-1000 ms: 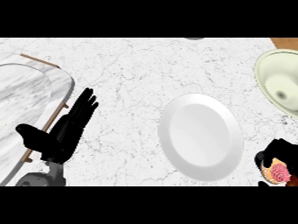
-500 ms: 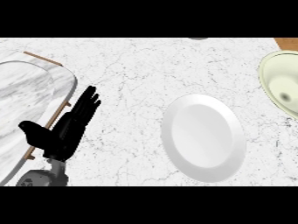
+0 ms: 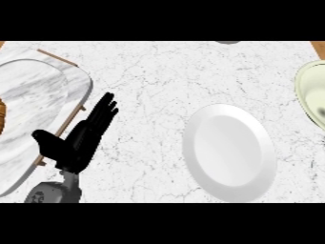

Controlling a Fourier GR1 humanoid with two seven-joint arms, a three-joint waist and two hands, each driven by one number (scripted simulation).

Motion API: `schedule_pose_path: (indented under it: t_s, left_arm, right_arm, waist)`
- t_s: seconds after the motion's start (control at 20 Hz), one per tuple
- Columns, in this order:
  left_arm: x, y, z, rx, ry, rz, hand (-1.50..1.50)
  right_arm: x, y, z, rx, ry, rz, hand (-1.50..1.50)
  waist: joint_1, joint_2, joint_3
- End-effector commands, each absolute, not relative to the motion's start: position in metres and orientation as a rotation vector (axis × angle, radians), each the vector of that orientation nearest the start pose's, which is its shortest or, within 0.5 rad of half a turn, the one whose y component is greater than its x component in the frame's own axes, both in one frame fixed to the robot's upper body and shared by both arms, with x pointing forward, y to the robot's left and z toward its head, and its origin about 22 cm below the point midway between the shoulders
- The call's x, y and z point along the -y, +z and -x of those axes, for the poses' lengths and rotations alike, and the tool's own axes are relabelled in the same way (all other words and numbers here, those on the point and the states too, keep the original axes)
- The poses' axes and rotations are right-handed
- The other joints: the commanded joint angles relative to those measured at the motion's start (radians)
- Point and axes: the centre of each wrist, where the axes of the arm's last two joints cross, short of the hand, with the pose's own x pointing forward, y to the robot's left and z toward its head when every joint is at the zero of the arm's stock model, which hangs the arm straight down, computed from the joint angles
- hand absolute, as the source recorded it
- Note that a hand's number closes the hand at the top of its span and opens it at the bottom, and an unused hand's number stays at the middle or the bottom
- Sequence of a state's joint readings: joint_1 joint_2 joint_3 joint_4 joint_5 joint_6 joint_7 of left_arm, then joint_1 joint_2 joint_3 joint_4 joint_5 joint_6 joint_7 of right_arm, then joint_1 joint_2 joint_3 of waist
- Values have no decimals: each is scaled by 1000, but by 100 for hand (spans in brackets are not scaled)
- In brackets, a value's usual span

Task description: Pick the tomato from the plate and place it in the bowl

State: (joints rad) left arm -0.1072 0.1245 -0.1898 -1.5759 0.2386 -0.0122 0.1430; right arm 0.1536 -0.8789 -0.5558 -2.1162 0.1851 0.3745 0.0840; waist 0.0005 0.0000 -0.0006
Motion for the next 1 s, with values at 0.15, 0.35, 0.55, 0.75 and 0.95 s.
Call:
schedule_pose_path:
  t_s: [0.15,0.35,0.55,0.75,0.95]
  left_arm:
    - [-207,24,-283,1483,-148,275,0]
    - [-206,27,-257,1488,-129,295,0]
    - [-199,33,-271,1483,-151,283,0]
    - [-196,38,-278,1496,-162,295,0]
    - [-192,29,-277,1484,-157,297,0]
  right_arm:
    - [425,248,-226,1580,910,1043,150]
    - [425,234,-258,1575,913,1067,150]
    - [432,212,-295,1550,951,1132,150]
    - [417,186,-333,1518,981,1165,150]
    - [454,170,-339,1263,1039,1202,150]
  waist:
    - [17,7,1]
    - [19,3,1]
    - [29,7,1]
    - [31,8,1]
    - [52,17,2]
